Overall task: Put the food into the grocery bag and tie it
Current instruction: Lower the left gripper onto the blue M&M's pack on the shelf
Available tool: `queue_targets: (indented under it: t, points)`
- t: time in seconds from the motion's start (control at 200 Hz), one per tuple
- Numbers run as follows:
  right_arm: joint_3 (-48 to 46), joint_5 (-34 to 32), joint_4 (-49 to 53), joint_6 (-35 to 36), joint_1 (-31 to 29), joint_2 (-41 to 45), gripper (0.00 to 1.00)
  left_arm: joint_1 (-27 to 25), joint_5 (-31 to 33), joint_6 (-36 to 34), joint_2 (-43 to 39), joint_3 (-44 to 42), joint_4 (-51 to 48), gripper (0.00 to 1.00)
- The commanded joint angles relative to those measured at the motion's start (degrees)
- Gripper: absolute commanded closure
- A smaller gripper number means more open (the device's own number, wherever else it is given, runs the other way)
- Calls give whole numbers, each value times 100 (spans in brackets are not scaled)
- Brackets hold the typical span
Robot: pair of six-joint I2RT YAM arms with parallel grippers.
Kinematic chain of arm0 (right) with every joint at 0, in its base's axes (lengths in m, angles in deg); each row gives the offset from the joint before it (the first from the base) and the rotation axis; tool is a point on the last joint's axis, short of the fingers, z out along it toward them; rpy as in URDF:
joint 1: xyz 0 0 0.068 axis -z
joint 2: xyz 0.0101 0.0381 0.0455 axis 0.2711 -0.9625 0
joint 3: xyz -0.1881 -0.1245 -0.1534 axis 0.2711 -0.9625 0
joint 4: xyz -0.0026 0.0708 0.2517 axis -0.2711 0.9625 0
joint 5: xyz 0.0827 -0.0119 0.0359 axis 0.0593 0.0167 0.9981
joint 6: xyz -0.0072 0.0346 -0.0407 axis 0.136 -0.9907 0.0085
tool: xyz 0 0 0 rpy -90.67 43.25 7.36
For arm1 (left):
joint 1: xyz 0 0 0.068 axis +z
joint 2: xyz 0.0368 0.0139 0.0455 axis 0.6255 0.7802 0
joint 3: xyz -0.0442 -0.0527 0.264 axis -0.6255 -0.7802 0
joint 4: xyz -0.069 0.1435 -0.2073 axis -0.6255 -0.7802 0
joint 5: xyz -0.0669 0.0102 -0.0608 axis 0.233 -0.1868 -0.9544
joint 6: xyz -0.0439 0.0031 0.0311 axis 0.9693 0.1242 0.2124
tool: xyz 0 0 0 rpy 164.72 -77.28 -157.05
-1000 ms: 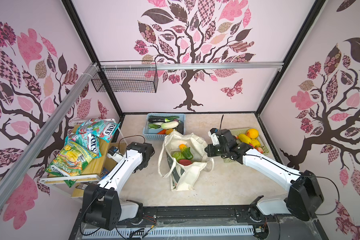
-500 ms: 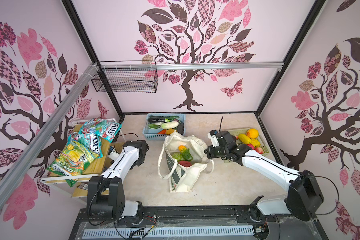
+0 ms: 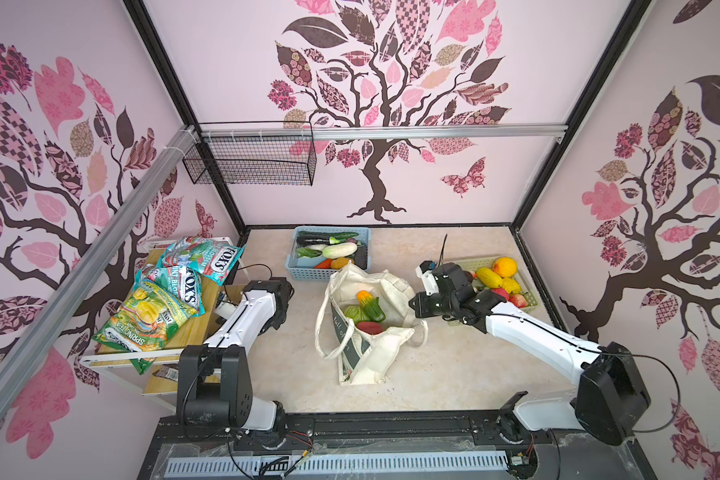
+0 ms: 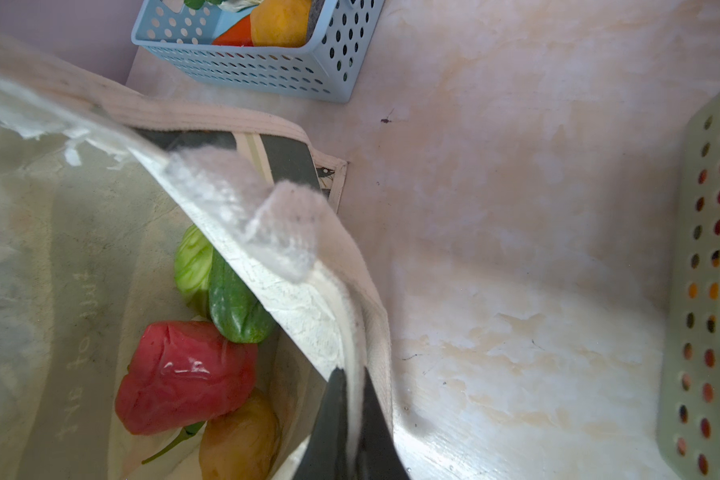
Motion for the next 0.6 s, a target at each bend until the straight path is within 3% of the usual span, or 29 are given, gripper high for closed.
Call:
queue_targets:
  t: [0.0,0.285,0.59]
  points:
    - [-58,119,225,51,-74,182,93,282,-902,-763,-327,-487,883,43]
    - [-68,148,188,33,-76,101,92,521,-1082,-1118,-543,-654,1204,46]
    - [-86,124,150,25,-85,74,92,519,-1300,-1376,-618,-833,1559,70]
